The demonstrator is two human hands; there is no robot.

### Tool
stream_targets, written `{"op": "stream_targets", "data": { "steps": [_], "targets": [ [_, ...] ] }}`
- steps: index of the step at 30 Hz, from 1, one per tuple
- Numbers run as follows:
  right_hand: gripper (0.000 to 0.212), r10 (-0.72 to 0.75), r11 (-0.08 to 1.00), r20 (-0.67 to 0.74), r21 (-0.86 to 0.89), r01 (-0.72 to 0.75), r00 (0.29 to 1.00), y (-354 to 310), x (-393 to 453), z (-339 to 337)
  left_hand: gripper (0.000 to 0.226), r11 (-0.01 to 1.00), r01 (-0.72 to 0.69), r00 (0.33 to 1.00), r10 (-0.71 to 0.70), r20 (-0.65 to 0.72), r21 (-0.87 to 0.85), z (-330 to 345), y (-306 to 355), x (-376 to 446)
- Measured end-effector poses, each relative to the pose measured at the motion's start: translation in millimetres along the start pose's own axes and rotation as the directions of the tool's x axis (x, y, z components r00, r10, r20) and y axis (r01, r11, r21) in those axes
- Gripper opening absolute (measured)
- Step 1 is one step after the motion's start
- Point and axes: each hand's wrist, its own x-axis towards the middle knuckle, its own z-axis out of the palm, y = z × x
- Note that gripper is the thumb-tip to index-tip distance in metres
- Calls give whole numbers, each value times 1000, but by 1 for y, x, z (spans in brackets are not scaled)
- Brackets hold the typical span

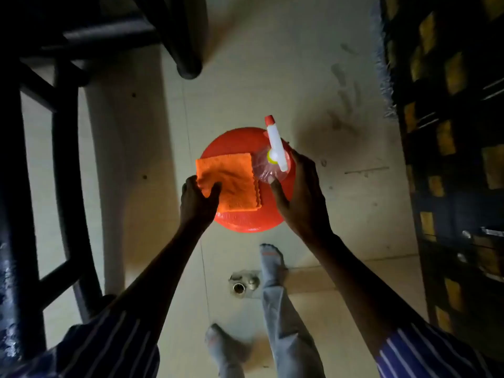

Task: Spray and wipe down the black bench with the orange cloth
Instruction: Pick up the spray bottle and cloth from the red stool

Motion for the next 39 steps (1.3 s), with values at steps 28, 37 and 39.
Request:
{"op": "stream_targets", "data": {
  "steps": [28,37,39],
  "targets": [
    [33,-171,985,147,1,173,974,-117,36,14,37,652,106,994,-92,60,-751,-130,-26,-38],
    [22,-328,943,243,28,332,913,-270,9,105,37,556,29,979,-185,-89,-830,-273,-133,-69],
    [22,-345,935,273,21,353,898,-305,3,135,35,515,24,961,-247,-121,-857,-302,-160,-63]
  ]
}}
